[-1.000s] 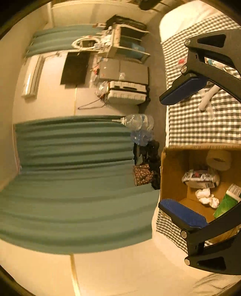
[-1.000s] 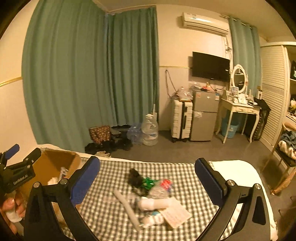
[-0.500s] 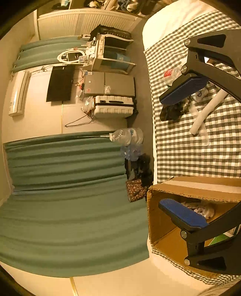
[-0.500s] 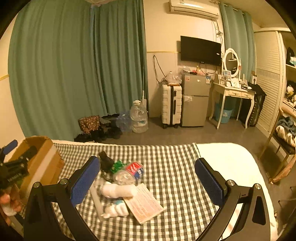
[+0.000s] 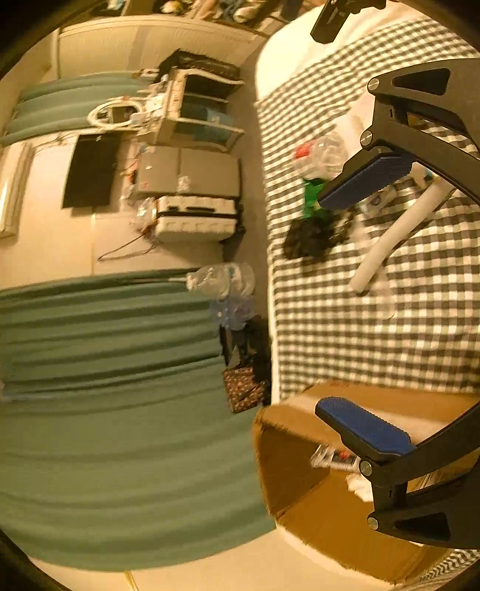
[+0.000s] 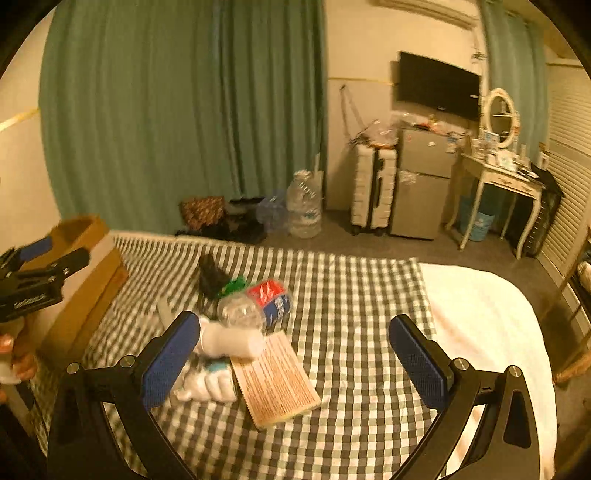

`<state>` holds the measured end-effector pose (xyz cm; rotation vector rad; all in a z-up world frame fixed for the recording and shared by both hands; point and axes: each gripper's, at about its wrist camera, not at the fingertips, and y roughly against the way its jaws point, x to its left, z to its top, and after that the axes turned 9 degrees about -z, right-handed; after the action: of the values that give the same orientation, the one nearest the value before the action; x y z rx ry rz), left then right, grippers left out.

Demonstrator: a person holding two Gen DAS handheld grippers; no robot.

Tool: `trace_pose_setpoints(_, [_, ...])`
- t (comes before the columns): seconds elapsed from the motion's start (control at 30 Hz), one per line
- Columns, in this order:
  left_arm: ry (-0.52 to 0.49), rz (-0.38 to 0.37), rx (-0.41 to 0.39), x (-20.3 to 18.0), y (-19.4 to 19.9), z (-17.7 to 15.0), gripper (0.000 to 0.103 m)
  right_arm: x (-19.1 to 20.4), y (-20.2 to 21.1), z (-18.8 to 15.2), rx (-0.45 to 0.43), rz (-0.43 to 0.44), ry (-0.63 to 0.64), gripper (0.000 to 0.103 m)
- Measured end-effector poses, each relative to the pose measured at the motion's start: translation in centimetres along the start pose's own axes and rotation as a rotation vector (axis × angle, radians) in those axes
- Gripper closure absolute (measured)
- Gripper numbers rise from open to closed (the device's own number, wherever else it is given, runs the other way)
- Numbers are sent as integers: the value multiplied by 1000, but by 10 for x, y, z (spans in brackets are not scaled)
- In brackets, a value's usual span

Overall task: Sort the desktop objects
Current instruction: 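Move both open tools back over the remaining clutter, then grasp the printed paper leaflet with the right tool and lift it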

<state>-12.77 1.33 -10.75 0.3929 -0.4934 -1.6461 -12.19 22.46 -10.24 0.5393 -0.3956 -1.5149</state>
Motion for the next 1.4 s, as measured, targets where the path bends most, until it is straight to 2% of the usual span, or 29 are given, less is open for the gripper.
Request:
trace_pose_setpoints(0.2, [-49,-10,62,-22,-21,-13,0,3,-26,-19,57,59,81,0])
trace_pose_setpoints(0.27, [-48,-10,83,-26,-28,-16,0,2,-44,-27,127,115,89,0])
trace_pose_setpoints(0.37, [-30,-17,119,-30,-40,-21,0,0,-65,-34,219,155,65,0])
trace_pose_setpoints(0.67, [-3,-4,275,-35,-82,-43,0,11,-97,-54,351,183,150,0])
trace_pose_setpoints(0.83, [14,1,364,-35,-103,-57,0,29,-122,-66,425,181,239,0])
trace_pose_setpoints(1.0, [49,-10,425,-33,-117,-67,0,35,-143,-75,466,181,285,0])
trace_pose_setpoints(1.13, [33,-38,459,-38,-122,-78,0,35,-142,-78,444,180,280,0])
trace_pose_setpoints(1.2, [12,-51,458,-41,-121,-81,1,34,-141,-78,444,170,278,5])
trace_pose_setpoints(1.23, [7,-59,455,-41,-120,-83,2,33,-141,-77,445,159,279,11])
trace_pose_setpoints(1.33, [16,-114,469,-43,-117,-85,22,28,-141,-73,454,139,265,24])
trace_pose_setpoints(1.4, [5,-158,475,-47,-112,-85,49,23,-141,-71,461,133,241,25])
